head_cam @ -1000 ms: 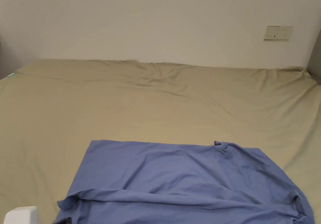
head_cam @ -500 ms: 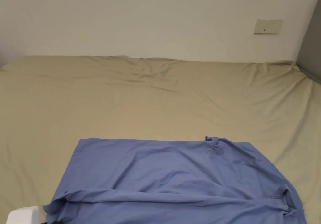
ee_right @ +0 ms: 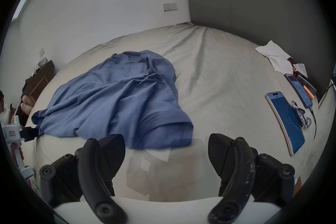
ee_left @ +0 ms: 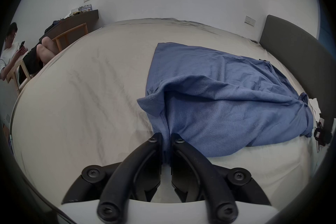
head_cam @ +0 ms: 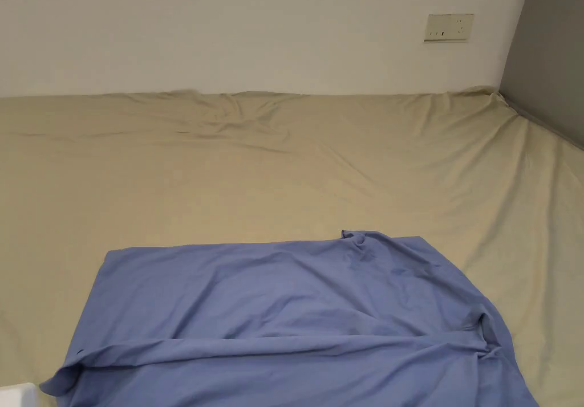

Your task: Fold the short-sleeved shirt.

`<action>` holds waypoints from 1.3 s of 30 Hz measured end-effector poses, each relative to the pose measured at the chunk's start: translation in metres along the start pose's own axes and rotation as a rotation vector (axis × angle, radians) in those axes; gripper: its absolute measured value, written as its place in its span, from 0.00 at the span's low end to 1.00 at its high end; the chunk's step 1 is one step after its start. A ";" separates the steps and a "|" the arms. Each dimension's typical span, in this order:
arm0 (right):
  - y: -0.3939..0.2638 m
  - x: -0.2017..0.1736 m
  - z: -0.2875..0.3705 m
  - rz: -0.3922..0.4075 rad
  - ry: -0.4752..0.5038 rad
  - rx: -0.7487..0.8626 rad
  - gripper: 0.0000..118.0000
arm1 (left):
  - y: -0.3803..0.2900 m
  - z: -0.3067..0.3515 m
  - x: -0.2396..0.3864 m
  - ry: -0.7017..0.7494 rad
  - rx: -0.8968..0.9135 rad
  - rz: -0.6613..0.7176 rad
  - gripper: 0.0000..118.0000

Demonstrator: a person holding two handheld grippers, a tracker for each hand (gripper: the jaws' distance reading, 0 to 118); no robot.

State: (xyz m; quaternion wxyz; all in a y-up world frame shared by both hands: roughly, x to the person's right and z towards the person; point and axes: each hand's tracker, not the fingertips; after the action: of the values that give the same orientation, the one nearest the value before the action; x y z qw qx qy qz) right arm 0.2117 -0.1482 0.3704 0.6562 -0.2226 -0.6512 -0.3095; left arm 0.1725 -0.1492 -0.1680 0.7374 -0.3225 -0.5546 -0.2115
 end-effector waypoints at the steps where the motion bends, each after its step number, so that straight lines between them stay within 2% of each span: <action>1: 0.002 0.002 -0.006 -0.006 -0.006 -0.007 0.77 | 0.000 0.000 0.000 -0.001 -0.001 0.005 0.07; 3: 0.005 0.005 -0.017 -0.018 -0.006 -0.019 0.66 | 0.000 0.000 -0.001 -0.002 -0.003 0.013 0.07; 5: 0.006 0.005 -0.028 -0.015 0.005 -0.048 0.62 | 0.001 0.000 -0.001 -0.002 -0.007 0.027 0.07; 9: 0.009 -0.004 -0.031 0.070 -0.018 -0.055 0.57 | 0.003 0.002 -0.002 -0.003 -0.011 0.056 0.07; 10: 0.010 -0.004 -0.030 0.090 -0.011 -0.047 0.50 | 0.003 0.003 -0.002 -0.002 -0.011 0.061 0.07; 11: 0.010 -0.005 -0.028 0.093 -0.006 -0.044 0.27 | 0.004 0.005 -0.002 -0.002 -0.011 0.067 0.06; 12: 0.010 -0.004 -0.026 0.087 0.001 -0.042 0.09 | 0.004 0.007 -0.001 -0.002 -0.011 0.072 0.06; 14: 0.011 -0.004 -0.020 0.053 0.028 -0.060 0.09 | 0.005 0.015 -0.002 -0.005 -0.010 0.071 0.06; 18: 0.006 -0.002 0.001 0.056 0.017 -0.024 0.09 | 0.005 0.036 -0.001 0.015 0.018 0.007 0.06; 25: -0.007 0.018 0.058 -0.055 0.043 0.048 0.09 | -0.012 0.089 -0.012 0.027 0.054 -0.035 0.06; 27: -0.016 0.022 0.076 -0.063 0.038 0.049 0.09 | -0.025 0.105 -0.017 0.047 0.058 -0.032 0.06; 34: -0.068 0.028 0.117 -0.004 0.008 -0.003 0.09 | -0.090 0.131 -0.035 0.062 0.010 -0.021 0.06; 39: -0.090 0.016 0.127 0.092 -0.044 -0.023 0.09 | -0.113 0.128 -0.037 0.072 -0.027 -0.037 0.06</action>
State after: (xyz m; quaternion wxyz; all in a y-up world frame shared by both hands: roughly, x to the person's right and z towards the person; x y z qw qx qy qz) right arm 0.0571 -0.1254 0.3828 0.6526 -0.2667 -0.6511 -0.2812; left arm -0.0015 -0.1391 -0.1531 0.7483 -0.3142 -0.5309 -0.2440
